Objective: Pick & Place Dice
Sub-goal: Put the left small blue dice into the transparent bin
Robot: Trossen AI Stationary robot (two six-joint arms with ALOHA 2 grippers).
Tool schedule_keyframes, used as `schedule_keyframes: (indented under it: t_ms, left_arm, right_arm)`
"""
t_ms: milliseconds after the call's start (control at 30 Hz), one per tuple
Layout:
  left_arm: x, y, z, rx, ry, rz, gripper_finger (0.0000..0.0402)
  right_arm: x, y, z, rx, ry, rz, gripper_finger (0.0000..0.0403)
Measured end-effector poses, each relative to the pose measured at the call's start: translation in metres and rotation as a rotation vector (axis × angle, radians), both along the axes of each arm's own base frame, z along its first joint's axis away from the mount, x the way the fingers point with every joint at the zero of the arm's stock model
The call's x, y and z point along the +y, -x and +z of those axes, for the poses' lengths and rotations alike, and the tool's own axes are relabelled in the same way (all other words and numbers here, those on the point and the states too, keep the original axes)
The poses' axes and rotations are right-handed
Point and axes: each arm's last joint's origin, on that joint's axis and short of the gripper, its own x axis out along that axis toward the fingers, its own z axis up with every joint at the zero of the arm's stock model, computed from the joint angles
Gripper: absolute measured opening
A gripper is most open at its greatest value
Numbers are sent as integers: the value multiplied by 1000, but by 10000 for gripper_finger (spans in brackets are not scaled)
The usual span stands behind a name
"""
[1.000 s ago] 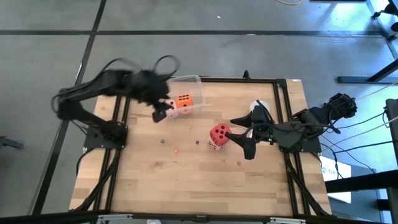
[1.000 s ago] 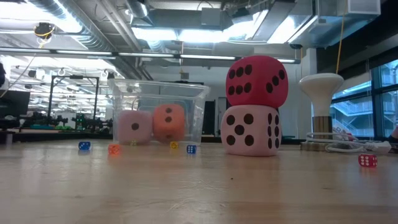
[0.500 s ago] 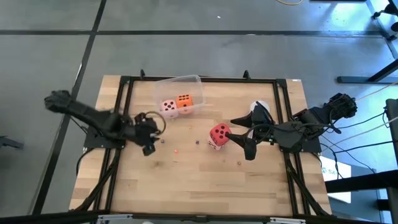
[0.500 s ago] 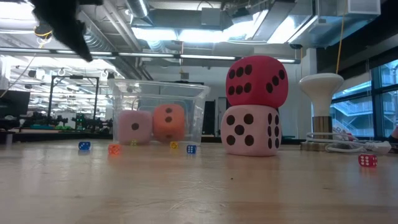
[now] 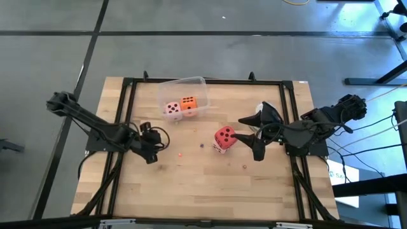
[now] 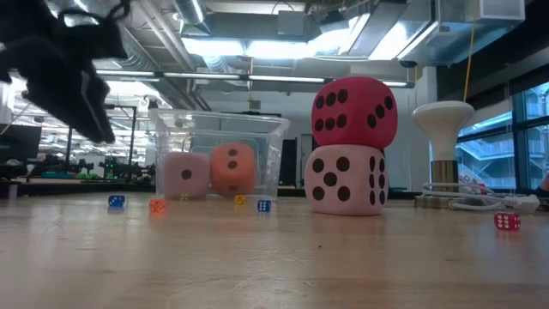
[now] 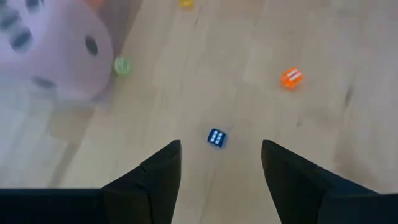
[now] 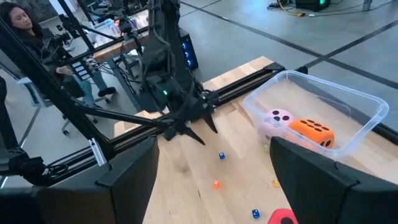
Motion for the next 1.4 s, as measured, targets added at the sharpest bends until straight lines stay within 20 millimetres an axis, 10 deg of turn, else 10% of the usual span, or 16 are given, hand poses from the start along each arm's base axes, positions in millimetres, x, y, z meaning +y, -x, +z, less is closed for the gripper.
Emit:
schedule_keyframes:
  t_ms: [500, 1400]
  left_arm:
    - [6, 9, -52, -28, -59, -94, 214]
    - [51, -13, -74, 8, 51, -321, 212]
  right_arm:
    - [0, 0, 0, 0, 4, 1, 304]
    - [1, -1, 3, -28, -11, 4, 304]
